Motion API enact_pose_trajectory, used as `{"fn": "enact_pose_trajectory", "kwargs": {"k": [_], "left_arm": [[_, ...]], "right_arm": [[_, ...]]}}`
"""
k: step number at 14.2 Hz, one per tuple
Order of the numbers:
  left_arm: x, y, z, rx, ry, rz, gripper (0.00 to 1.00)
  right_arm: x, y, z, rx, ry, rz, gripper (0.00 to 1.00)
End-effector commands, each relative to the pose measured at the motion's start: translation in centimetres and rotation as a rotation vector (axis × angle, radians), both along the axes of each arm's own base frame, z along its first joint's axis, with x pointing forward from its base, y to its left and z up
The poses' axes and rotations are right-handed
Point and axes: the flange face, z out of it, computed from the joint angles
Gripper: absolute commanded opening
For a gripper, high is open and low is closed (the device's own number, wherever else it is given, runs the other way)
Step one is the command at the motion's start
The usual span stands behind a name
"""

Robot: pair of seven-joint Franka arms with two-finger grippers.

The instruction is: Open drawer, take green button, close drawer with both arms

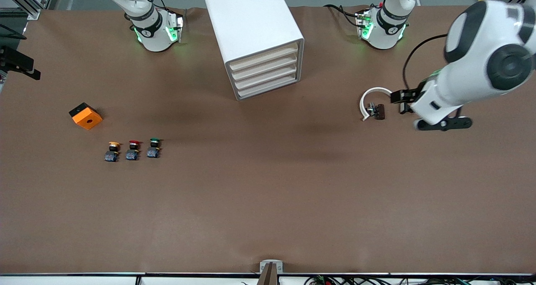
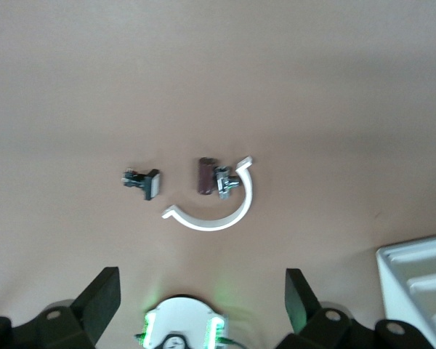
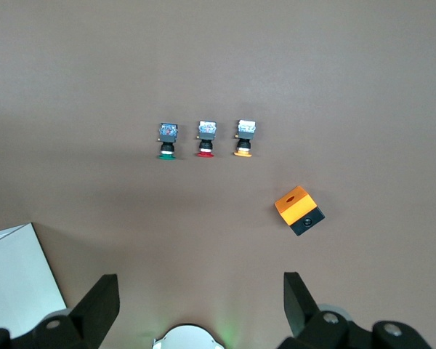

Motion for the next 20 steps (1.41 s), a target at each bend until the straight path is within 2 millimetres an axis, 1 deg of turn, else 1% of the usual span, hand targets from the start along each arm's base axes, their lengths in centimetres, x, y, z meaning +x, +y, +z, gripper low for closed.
{"fn": "enact_pose_trajectory", "kwargs": {"k": [1, 2, 3, 4, 5, 6, 7, 8, 10, 12, 14, 17, 19, 20], "left_arm": [[-3.3, 5.0, 1.5, -0.077, -0.028, -0.039, 1.00], [-4.2, 6.4, 2.0, -0.081, -0.056, -0.022, 1.00], [-5.1, 7.3, 2.3, -0.084, -0.102, -0.005, 1.00], [-6.0, 7.6, 2.5, -0.085, -0.147, 0.000, 1.00], [-6.9, 8.0, 2.8, -0.086, -0.190, 0.008, 1.00], [-7.3, 8.8, 3.6, -0.083, -0.225, 0.022, 1.00], [-7.2, 9.2, 4.1, -0.080, -0.239, 0.029, 1.00], [-6.9, 9.6, 5.2, -0.078, -0.264, 0.037, 1.00], [-6.3, 9.7, 7.0, -0.071, -0.301, 0.035, 1.00], [-5.5, 9.6, 7.9, -0.069, -0.319, 0.038, 1.00], [-4.9, 9.3, 8.9, -0.069, -0.336, 0.037, 1.00], [-4.8, 7.6, 10.5, -0.068, -0.364, 0.016, 1.00], [-4.9, 7.3, 11.5, -0.068, -0.367, 0.028, 1.00], [-4.9, 7.3, 11.6, -0.067, -0.357, 0.028, 1.00]], "right_arm": [[-1.3, -0.1, 0.3, 0.016, -0.024, 0.042, 1.00], [-1.3, -0.2, 0.3, 0.016, -0.024, 0.040, 1.00], [-1.3, -0.1, 0.4, 0.016, -0.026, 0.042, 1.00], [-1.4, -0.1, 0.5, 0.017, -0.029, 0.040, 1.00], [-1.4, -0.7, 0.5, 0.019, -0.029, 0.028, 1.00], [-1.4, -0.8, 0.5, 0.025, -0.030, 0.024, 1.00], [-1.5, -0.8, 0.6, 0.024, -0.033, 0.018, 1.00], [-1.7, -0.8, 0.9, 0.025, -0.039, 0.014, 1.00], [-1.9, -0.8, 1.0, 0.027, -0.038, -0.005, 1.00], [-1.9, -0.4, 1.0, 0.022, -0.038, -0.079, 1.00], [-1.7, -0.5, 1.0, 0.021, -0.044, -0.078, 1.00], [-1.5, -0.3, 0.9, 0.019, -0.047, -0.073, 1.00], [-1.4, -0.1, 1.4, 0.006, -0.061, -0.066, 1.00], [-1.3, -0.2, 1.5, -0.003, -0.068, -0.071, 1.00]]}}
